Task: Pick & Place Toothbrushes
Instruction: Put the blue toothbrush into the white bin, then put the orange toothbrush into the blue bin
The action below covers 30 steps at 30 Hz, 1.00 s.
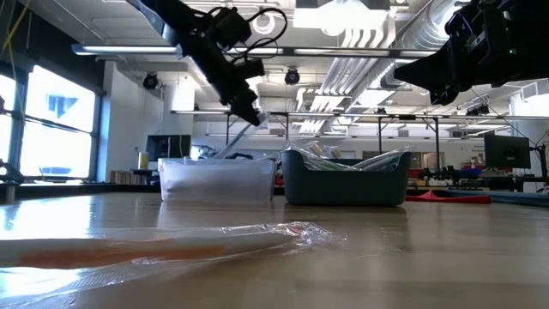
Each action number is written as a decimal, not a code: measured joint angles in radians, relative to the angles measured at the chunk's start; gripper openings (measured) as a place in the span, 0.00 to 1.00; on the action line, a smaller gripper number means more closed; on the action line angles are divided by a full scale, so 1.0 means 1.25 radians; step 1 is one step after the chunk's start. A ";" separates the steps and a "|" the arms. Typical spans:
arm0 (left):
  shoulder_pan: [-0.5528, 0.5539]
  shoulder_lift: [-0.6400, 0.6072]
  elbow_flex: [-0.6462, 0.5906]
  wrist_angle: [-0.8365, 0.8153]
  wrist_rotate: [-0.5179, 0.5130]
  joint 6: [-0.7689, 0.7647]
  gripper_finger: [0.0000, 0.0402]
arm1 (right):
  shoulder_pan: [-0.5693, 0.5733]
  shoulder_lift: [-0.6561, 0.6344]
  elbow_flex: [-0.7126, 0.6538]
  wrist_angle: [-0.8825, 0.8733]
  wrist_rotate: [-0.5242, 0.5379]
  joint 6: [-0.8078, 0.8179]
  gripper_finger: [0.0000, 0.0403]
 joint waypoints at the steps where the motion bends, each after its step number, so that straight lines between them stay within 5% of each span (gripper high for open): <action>1: 0.005 0.000 0.000 0.000 0.000 -0.001 0.12 | 0.000 0.000 0.000 0.000 0.000 0.000 0.01; 19: 0.010 0.093 -0.001 0.000 0.001 -0.009 0.12 | 0.000 0.000 0.000 -0.001 0.000 -0.001 0.01; 30: 0.010 0.093 -0.001 -0.005 0.000 -0.012 0.21 | 0.000 0.000 0.000 -0.001 0.000 -0.021 0.01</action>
